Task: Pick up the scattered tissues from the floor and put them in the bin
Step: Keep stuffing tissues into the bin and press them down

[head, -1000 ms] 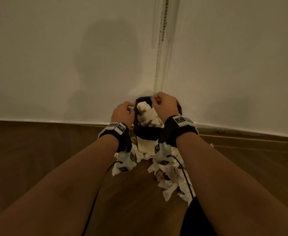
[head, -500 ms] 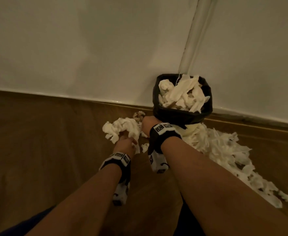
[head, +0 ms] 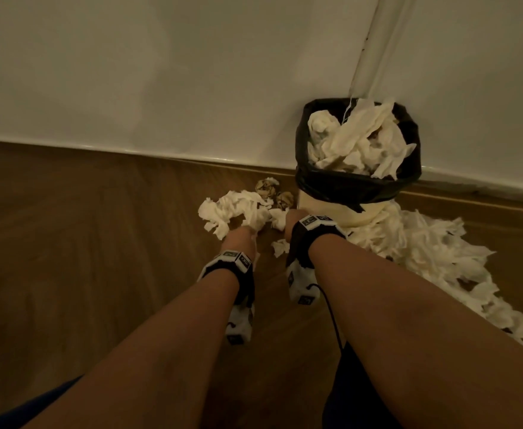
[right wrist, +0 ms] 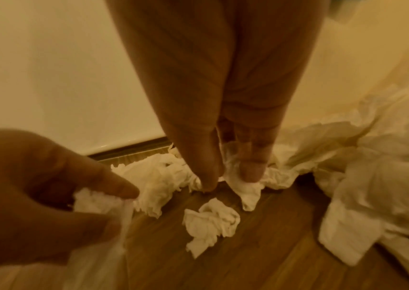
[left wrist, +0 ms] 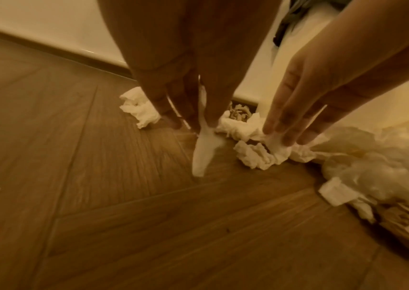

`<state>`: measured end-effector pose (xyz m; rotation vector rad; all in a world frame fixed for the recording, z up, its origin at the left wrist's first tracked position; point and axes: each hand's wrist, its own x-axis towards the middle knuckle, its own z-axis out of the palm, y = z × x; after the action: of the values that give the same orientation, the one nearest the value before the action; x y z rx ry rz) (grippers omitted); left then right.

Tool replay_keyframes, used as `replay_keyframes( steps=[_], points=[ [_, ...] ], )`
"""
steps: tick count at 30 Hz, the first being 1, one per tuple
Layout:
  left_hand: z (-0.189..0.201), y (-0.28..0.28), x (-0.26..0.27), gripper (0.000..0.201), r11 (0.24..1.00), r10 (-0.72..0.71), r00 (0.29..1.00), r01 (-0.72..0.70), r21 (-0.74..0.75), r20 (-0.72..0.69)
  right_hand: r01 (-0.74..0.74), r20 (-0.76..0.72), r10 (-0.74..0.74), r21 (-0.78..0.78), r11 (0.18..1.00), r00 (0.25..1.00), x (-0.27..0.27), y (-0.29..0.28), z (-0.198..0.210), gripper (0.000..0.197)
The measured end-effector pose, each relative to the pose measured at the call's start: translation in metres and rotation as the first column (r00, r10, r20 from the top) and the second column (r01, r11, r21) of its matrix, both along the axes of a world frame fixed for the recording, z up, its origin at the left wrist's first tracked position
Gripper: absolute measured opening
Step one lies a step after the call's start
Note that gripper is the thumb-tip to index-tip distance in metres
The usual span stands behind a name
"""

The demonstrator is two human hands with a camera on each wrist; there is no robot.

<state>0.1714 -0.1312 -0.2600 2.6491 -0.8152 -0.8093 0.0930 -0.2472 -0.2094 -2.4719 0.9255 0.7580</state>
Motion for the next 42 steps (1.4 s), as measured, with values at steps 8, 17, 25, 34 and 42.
replay_keyframes(
  steps=[8, 17, 25, 34, 42],
  points=[
    [0.017, 0.009, 0.012, 0.035, 0.985, 0.105, 0.993, -0.097, -0.142, 0.049, 0.044, 0.101, -0.047, 0.031, 0.999, 0.994, 0.012, -0.01, 0.021, 0.042],
    [0.065, 0.01, 0.02, 0.013, 0.834, 0.336, 0.942, -0.299, -0.463, -0.003, 0.005, 0.306, -0.029, 0.08, 0.997, 0.952, 0.005, -0.007, 0.092, 0.028],
    [0.132, -0.001, 0.009, 0.009, 0.504, 0.423, 0.883, -0.414, -0.758, -0.201, 0.159, 0.731, -0.351, 0.321, 0.934, 0.585, -0.026, -0.019, 0.156, 0.016],
    [0.206, -0.039, -0.017, 0.02, 0.443, 0.292, 0.956, -0.167, -0.881, -0.034, 0.226, 0.877, -0.476, 0.45, 0.864, 0.07, -0.055, -0.042, 0.207, 0.01],
    [0.216, -0.078, -0.043, 0.023, 0.576, 0.139, 0.981, 0.029, -0.817, 0.133, 0.368, 0.889, -0.441, 0.373, 0.852, 0.122, -0.077, -0.067, 0.196, 0.007]
  ],
)
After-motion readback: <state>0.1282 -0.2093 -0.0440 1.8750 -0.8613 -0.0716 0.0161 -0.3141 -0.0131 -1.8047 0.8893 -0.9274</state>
